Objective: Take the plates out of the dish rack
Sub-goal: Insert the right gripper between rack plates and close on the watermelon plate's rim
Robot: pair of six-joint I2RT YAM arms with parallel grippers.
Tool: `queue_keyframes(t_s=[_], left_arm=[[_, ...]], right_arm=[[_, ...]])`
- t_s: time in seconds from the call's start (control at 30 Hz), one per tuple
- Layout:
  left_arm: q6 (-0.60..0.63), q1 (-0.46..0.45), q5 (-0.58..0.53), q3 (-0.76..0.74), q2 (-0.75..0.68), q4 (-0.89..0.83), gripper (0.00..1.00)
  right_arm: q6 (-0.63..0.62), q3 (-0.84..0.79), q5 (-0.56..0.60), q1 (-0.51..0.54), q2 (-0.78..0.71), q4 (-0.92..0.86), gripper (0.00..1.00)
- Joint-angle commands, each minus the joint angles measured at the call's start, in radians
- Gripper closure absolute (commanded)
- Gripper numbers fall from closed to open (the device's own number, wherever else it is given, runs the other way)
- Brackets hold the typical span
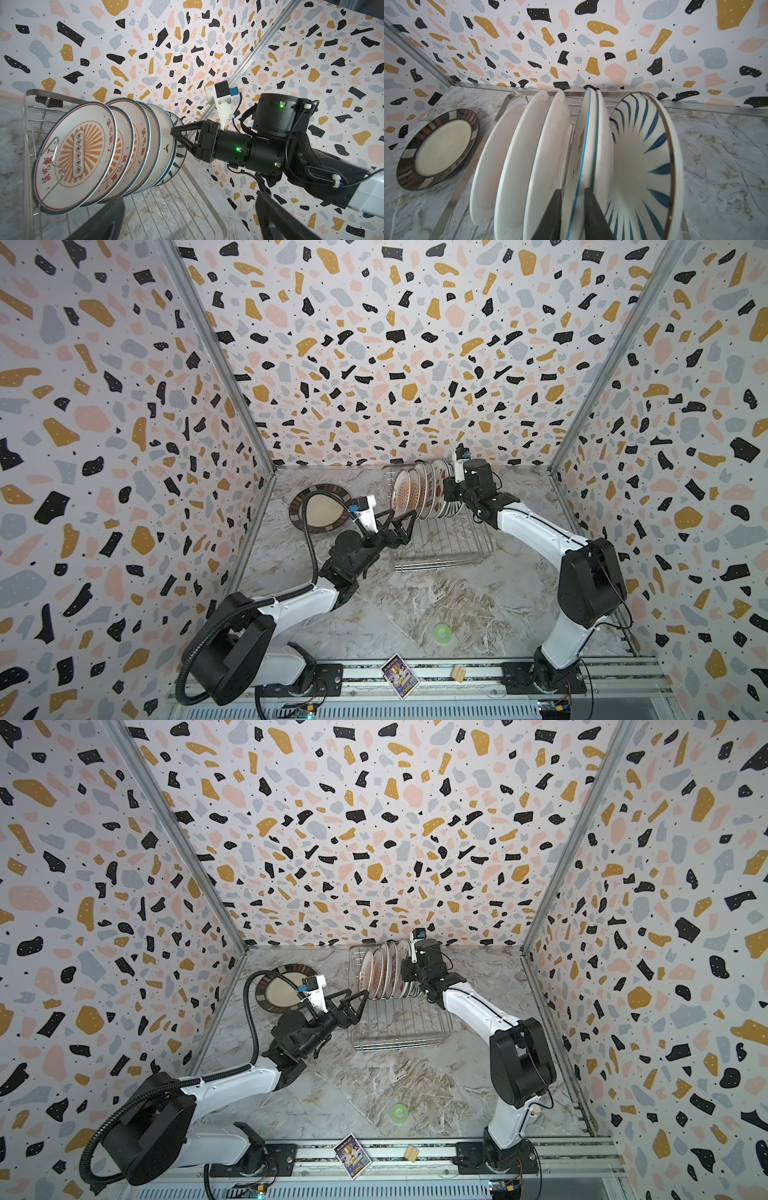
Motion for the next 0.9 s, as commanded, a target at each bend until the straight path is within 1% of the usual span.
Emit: queue_keyframes(t_s=[0.0,0.13,0.2,0.4,0.57,0.63,0.77,0.87], left_arm=[[0.005,-0.004,0.007,0.024,0.001,0.064,0.0],[0.008,-0.004,0.0,0.021,0.001,0.064,0.0],[0.008,-0.004,-0.007,0.02,0.002,0.063,0.0],[-0.001,-0.004,-0.038,0.016,0.004,0.06,0.0],[0.002,-0.004,-0.055,0.01,0.007,0.061,0.0],[0.002,-0.004,-0.061,0.011,0.009,0.057,0.0],[0.006,-0.004,-0.062,0.011,0.001,0.047,0.0],[0.011,-0.004,-0.076,0.006,-0.009,0.042,0.0]], right_arm=[[-0.023,0.062,0.079,0.027,0.035,-0.071,0.78],[-0.034,0.113,0.219,0.054,0.075,-0.123,0.78],[-0.035,0.143,0.274,0.063,0.097,-0.152,0.76],[-0.044,0.209,0.335,0.091,0.148,-0.184,0.76],[-0.029,0.246,0.31,0.086,0.179,-0.195,0.75],[-0.026,0.256,0.276,0.082,0.189,-0.189,0.72],[-0.019,0.312,0.276,0.082,0.238,-0.226,0.71],[-0.018,0.324,0.286,0.084,0.255,-0.229,0.71]])
